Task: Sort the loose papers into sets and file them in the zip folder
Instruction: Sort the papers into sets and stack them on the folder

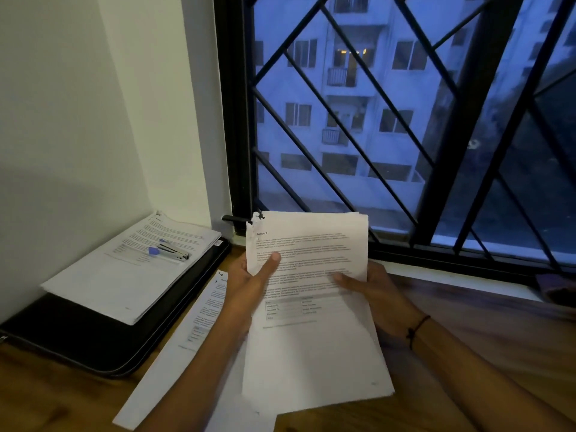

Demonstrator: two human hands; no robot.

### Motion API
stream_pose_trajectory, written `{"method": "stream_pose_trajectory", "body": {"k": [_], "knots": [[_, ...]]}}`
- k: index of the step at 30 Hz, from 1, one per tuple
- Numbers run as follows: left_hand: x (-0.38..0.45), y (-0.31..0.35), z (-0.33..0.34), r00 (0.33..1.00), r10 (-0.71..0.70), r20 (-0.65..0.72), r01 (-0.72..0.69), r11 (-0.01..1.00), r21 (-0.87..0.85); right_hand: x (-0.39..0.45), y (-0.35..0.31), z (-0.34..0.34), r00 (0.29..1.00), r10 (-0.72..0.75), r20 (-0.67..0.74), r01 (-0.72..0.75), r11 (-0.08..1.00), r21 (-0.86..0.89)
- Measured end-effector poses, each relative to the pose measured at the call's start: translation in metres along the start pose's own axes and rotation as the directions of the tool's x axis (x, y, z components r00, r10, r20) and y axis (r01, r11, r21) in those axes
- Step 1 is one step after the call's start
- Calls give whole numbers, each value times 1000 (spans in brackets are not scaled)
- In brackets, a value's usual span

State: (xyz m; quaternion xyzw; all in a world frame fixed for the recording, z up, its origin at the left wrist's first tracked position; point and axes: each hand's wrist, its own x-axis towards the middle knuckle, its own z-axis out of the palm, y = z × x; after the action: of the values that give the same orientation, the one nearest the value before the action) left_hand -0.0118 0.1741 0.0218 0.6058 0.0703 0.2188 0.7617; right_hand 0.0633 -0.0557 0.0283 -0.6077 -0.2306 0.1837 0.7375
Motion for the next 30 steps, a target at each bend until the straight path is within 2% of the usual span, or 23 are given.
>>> {"method": "stream_pose_trajectory", "body": {"k": [4,9,13,19,25,30], "knots": [[7,30,12,999,48,21,-47,998,-49,6,-32,11,966,-212,-145,200,975,-96],[19,77,31,976,218,15,-217,975,-52,22,-63,11,918,-372,-141,346,921,-180],[24,77,34,968,249,-17,-250,968,-21,32,-54,13,917,-361,-168,335,928,-164],[12,22,18,993,115,26,-118,981,156,28,1,16,936,-243,-256,186,956,-228],[18,29,14,985,169,17,-170,972,161,38,-10,17,920,-333,-208,267,919,-290],[14,16,20,997,77,-2,-75,978,196,39,4,24,944,-250,-216,169,927,-333]]}}
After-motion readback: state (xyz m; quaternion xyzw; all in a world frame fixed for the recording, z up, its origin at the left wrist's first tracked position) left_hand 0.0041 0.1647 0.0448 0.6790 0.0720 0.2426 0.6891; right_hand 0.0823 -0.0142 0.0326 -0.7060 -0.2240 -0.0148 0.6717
